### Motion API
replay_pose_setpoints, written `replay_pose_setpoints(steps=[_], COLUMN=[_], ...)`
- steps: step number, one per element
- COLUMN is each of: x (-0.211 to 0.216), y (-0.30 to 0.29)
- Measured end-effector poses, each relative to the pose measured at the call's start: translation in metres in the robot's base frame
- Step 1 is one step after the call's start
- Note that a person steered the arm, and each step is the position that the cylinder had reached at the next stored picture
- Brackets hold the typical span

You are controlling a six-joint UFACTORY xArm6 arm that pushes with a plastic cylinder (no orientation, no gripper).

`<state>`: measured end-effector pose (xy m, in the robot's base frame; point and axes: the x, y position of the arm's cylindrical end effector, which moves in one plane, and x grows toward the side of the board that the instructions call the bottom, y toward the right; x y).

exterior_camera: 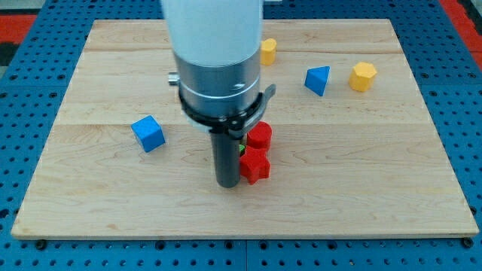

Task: Move the green blocks towards center of the board

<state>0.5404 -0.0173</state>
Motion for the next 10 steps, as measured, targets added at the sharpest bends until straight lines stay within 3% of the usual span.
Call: replay_pose_setpoints(steps=[3, 5, 8, 10], x=[-0.049, -0.052, -0.091, -0.06], y=[-0.034, -0.011, -0.069, -0.041])
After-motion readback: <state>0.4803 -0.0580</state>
